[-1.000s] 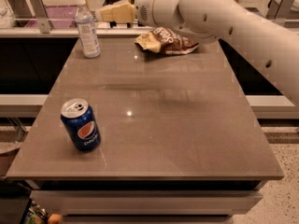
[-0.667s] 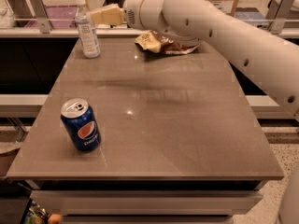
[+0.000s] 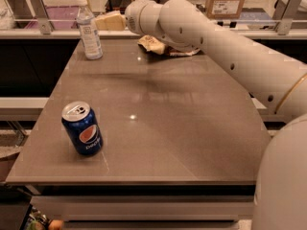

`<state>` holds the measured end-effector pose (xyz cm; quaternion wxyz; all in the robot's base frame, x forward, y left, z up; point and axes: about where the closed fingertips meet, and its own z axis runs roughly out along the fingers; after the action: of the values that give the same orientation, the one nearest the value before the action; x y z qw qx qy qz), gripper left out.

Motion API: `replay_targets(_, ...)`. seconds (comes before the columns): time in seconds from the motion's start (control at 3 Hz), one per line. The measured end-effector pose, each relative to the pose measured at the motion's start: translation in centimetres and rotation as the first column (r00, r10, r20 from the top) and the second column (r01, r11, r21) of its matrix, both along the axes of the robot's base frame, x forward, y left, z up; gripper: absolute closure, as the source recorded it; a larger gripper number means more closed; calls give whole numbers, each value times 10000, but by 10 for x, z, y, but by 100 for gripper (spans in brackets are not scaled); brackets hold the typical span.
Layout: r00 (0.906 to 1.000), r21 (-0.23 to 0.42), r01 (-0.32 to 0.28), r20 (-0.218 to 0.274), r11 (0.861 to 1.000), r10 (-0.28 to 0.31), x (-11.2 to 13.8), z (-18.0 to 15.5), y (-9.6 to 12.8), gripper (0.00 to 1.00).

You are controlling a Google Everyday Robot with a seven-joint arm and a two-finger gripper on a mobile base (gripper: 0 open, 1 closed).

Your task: Move blue plastic bottle near pepsi can

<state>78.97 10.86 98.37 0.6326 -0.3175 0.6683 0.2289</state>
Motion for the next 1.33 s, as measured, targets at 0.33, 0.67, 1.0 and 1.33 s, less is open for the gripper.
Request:
replay_targets(0.33, 9987, -186, -395, 310, 9990, 400, 25, -6, 5, 0)
replay_targets(0.67, 9929, -246, -1044, 543, 9942, 1056, 44, -3, 17, 0)
replay_targets(1.0, 9854, -188, -1557, 666, 9876, 1566, 52, 5, 29, 0)
replay_targets(1.33, 9785, -84, -1979, 571, 9802, 1981, 53, 10, 44, 0)
